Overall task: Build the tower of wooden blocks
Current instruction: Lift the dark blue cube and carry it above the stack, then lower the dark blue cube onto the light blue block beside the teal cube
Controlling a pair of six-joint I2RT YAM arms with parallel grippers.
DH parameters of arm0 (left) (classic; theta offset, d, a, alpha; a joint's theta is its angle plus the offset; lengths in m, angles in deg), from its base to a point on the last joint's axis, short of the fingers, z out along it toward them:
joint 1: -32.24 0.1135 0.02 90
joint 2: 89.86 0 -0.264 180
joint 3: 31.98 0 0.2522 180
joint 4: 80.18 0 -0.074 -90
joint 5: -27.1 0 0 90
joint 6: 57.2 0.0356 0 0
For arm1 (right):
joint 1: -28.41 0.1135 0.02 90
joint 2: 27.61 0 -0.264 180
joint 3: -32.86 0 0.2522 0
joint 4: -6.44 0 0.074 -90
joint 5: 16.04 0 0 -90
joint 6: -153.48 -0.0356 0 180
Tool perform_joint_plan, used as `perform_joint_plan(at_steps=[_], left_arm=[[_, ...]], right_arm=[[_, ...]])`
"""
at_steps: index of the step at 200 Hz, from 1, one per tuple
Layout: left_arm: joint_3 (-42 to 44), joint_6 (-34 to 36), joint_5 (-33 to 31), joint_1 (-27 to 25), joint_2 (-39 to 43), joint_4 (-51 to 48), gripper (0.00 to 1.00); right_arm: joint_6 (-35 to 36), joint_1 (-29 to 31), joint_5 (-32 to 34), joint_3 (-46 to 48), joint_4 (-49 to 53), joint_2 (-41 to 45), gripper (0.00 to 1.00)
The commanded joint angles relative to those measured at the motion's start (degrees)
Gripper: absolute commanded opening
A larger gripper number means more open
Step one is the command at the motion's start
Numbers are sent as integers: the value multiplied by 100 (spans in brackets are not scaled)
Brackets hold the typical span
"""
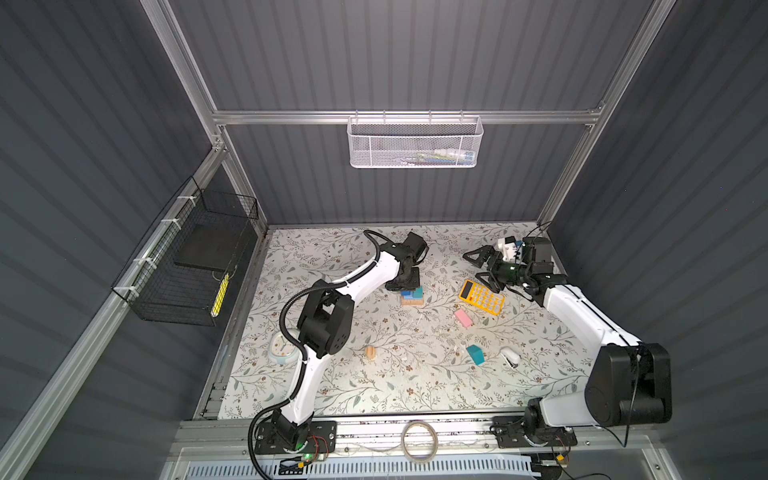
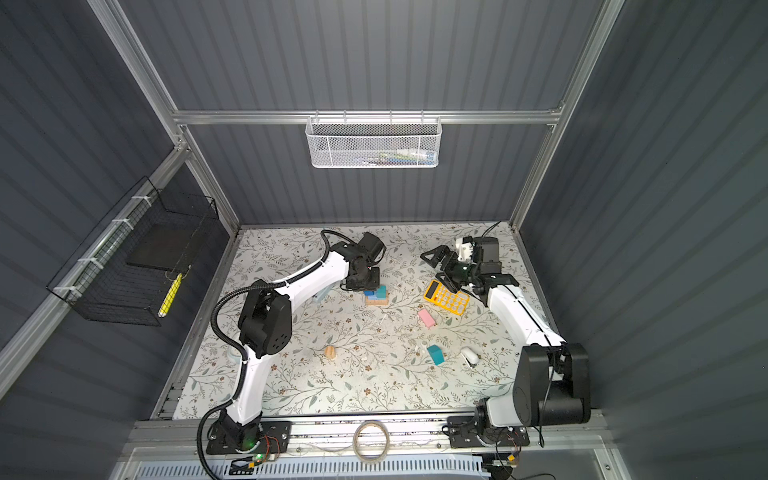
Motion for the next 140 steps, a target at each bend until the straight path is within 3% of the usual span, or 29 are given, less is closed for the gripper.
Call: perform_joint_plan(at_steps=[1, 140], left_arm=[[-165, 139, 64, -27, -153, -178, 21], [-228, 147, 80, -35, -285, -183, 26]], right_arm=[[-61, -13, -85, -112, -81, -41, 99], [-137, -13, -127, -111, -182, -153, 99]])
